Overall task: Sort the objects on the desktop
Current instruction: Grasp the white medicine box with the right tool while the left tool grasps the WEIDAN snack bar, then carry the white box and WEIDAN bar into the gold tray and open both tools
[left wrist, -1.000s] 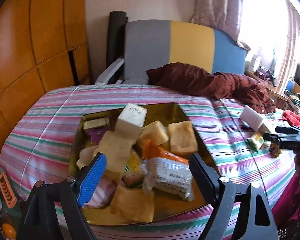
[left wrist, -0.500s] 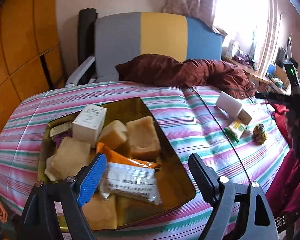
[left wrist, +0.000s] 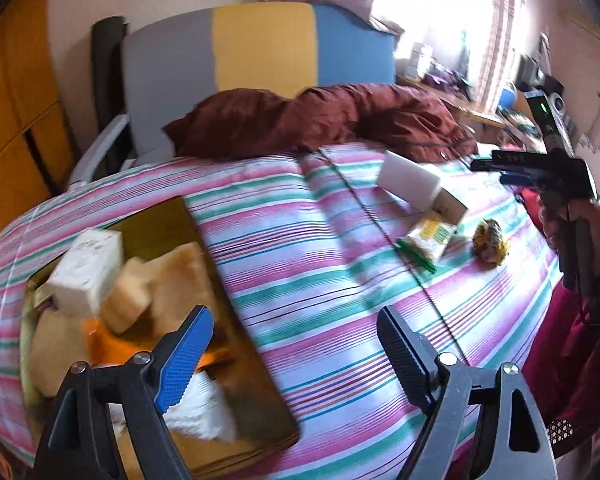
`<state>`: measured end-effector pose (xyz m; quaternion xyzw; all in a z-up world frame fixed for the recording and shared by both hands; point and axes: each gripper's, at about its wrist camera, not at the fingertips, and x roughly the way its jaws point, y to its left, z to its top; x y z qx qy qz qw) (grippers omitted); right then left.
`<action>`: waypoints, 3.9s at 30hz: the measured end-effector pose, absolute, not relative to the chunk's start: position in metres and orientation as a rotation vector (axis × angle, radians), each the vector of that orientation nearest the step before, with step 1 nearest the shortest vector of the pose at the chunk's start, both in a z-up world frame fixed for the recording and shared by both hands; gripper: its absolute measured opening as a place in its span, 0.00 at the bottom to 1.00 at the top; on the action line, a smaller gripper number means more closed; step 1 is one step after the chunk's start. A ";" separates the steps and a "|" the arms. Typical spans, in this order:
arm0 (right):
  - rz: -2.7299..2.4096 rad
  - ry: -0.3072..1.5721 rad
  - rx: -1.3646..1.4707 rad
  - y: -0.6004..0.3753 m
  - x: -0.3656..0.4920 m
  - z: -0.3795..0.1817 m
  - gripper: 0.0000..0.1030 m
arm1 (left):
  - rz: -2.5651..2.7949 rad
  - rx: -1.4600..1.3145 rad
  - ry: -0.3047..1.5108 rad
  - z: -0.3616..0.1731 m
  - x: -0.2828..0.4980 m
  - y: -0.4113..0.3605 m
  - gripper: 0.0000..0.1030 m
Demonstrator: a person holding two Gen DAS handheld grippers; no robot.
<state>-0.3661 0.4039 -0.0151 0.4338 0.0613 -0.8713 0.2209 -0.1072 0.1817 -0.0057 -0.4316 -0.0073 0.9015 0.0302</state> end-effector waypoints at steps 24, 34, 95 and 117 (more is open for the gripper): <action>-2.227 0.487 1.277 0.360 -0.371 -0.056 0.78 | 2.376 -1.387 0.219 -0.061 -0.237 0.311 0.83; -2.203 0.601 1.303 0.349 -0.374 -0.068 0.58 | 2.314 -1.383 0.302 -0.079 -0.263 0.335 0.83; -2.040 0.484 1.000 0.319 -0.272 -0.021 0.49 | 2.890 -1.214 -0.360 0.006 -0.077 0.092 0.49; -1.787 0.364 1.022 0.147 -0.163 -0.014 0.50 | 2.994 -1.387 -0.517 -0.048 -0.049 -0.001 0.50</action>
